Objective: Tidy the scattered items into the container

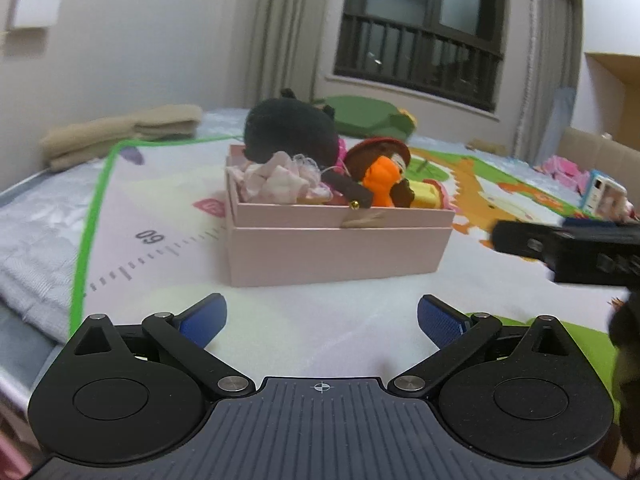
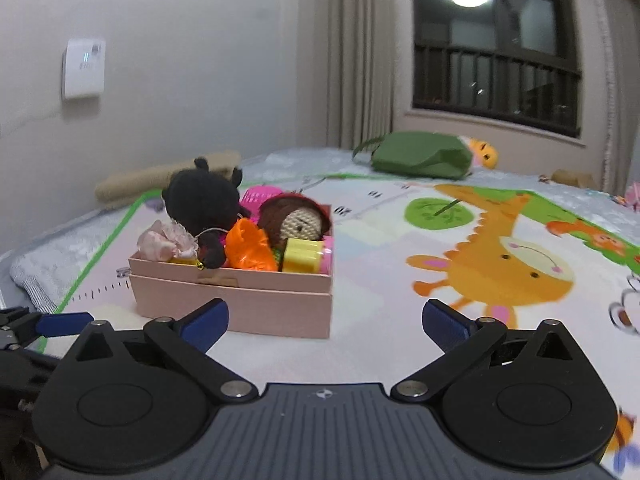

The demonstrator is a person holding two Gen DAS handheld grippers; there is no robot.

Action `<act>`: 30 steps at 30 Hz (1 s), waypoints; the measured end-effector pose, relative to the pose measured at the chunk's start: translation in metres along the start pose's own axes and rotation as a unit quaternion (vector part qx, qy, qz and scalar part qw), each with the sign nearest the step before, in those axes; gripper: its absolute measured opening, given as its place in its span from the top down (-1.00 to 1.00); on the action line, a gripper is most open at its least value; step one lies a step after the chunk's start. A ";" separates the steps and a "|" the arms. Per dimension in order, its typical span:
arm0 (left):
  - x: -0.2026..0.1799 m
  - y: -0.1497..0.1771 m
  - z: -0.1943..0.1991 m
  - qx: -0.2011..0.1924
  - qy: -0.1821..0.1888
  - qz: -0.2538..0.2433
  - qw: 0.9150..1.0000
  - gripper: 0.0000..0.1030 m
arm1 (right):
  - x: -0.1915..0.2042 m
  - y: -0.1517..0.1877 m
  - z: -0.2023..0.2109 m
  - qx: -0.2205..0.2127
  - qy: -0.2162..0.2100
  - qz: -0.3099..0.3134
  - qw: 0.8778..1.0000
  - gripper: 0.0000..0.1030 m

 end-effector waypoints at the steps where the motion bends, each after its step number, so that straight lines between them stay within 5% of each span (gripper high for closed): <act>1: 0.001 0.003 0.003 -0.005 -0.011 0.008 1.000 -1.00 | -0.003 0.005 0.004 -0.008 -0.004 -0.007 1.000 -1.00; 7: 0.010 0.024 0.014 -0.017 -0.050 0.058 0.997 -1.00 | -0.017 0.043 0.006 -0.007 -0.007 -0.040 0.999 -1.00; 12: 0.001 0.032 0.025 -0.022 -0.080 0.025 0.996 -1.00 | -0.017 0.050 0.014 -0.029 -0.010 -0.042 0.999 -1.00; 30: -0.017 0.036 0.039 -0.029 -0.090 0.001 0.996 -1.00 | -0.013 0.057 0.017 -0.031 0.003 -0.036 0.999 -1.00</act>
Point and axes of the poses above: each gripper's, at about its wrist camera, not at the fingertips, and z roughly against the way its jaws point, x to its left, y to its underside, the point moved 8 cm from there along -z, roughly the way its jaws point, and after that the axes turned 15 degrees about x, right-handed, at the moved point
